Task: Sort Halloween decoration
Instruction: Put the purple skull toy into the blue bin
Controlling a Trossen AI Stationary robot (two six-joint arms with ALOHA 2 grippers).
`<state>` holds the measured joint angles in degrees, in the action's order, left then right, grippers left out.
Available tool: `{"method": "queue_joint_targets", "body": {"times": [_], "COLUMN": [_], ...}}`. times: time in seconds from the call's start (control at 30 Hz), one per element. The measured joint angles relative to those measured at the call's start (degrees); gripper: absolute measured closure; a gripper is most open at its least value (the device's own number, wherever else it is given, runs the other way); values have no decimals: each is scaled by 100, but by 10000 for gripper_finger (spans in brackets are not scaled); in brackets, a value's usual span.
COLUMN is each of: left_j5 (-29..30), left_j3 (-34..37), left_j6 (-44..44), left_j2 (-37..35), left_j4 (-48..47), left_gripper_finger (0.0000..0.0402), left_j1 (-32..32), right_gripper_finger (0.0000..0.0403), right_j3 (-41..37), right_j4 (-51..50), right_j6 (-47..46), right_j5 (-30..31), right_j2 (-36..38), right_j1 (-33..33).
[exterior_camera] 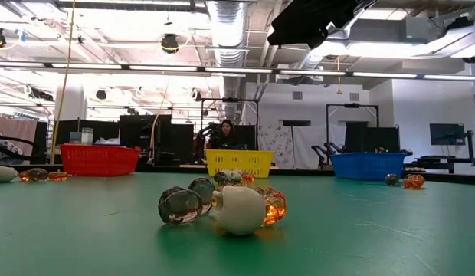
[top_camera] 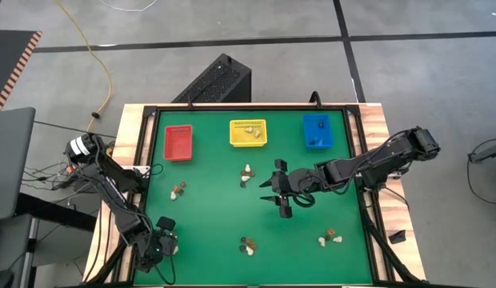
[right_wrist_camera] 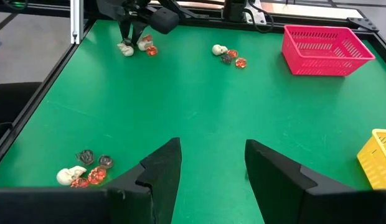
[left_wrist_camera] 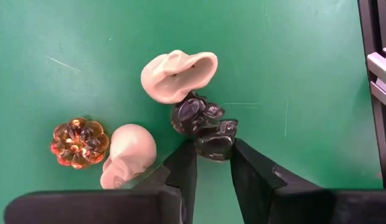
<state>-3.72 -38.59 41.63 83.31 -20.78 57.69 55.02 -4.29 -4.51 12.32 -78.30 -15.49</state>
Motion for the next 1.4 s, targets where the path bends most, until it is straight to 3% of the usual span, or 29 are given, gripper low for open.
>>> {"method": "queue_joint_targets", "body": {"times": [0.33, 0.47, 0.7, 0.9, 1.0, 1.13, 1.27, 1.4], "left_j5": [196, 617, 2102, 2219, 1993, 1090, 309, -385], "left_j3": [11, 8, 7, 50, 50, 50, -195, -1216], "left_j6": [111, -144, -2262, -4664, -5574, -6339, -6490, -6181], "left_j2": [-814, -1247, -1549, -1011, -582, 208, 1233, 2385], "left_j4": [-436, -536, 377, 2063, 3057, 4952, 6634, 7153], "left_gripper_finger": [330, 331, 331, 331, 331, 331, 331, 331], "left_j1": [-72, -278, -1055, -2365, -3180, -4352, -5412, -6164], "right_gripper_finger": [195, 195, 195, 195, 195, 195, 195, 195], "right_j3": [0, 0, 7, 7, 7, 9, 7, 7], "right_j4": [-1, -2, -98, -644, -667, -1021, -1606, -1912], "right_j6": [7, 7, 44, -7, -140, -283, -589, -768], "right_j5": [-2, -2, -2, 9, 51, 197, 715, 1494], "right_j2": [0, 0, 5, 284, 486, 808, 1089, 1353], "right_j1": [0, 0, -22, -24, -24, -127, -403, -787]}}
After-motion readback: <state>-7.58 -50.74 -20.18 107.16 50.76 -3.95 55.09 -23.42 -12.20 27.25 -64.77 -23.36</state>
